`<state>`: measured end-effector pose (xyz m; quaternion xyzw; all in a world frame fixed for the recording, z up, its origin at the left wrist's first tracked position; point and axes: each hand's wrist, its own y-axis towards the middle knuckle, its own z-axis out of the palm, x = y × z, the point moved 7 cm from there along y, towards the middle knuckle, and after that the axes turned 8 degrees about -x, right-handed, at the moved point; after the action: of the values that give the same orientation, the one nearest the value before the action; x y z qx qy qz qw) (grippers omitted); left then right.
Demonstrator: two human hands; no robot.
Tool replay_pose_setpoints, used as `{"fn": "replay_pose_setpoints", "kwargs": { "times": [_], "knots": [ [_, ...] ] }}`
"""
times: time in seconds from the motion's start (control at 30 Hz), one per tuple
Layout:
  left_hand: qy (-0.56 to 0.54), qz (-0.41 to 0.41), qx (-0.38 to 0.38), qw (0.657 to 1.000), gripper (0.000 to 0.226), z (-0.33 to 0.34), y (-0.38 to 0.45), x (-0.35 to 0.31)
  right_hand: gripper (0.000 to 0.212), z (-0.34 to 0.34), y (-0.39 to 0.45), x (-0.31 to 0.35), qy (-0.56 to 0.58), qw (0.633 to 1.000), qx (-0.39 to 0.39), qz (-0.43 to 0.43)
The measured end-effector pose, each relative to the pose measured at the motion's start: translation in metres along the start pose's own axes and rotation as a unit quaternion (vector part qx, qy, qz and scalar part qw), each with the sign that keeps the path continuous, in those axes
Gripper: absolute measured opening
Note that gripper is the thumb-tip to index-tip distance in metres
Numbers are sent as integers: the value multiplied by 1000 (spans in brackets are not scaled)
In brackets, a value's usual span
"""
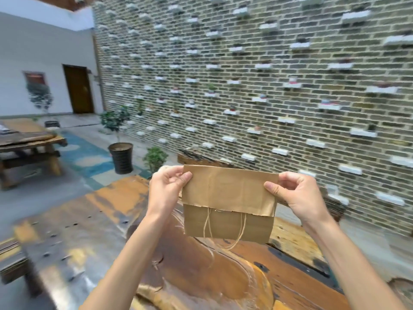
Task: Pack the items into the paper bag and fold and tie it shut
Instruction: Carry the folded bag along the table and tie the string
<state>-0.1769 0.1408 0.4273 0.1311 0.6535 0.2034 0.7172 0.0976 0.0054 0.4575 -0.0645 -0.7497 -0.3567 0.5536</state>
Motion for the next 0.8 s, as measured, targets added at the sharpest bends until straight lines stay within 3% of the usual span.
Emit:
{"fn": "replay_pose_setpoints", "kwargs": {
  "times": [0.17,0.53,0.8],
  "knots": [
    [0,-1,-53,999,17,-80,37,8,7,95,9,2,36,998,43,3],
    [46,7,-118,992,23,-258,135,36,8,316,29,16,81,992,100,4],
    [57,-12,-158,986,18,-351,174,60,8,438,28,14,113,981,153,21]
  ]
}}
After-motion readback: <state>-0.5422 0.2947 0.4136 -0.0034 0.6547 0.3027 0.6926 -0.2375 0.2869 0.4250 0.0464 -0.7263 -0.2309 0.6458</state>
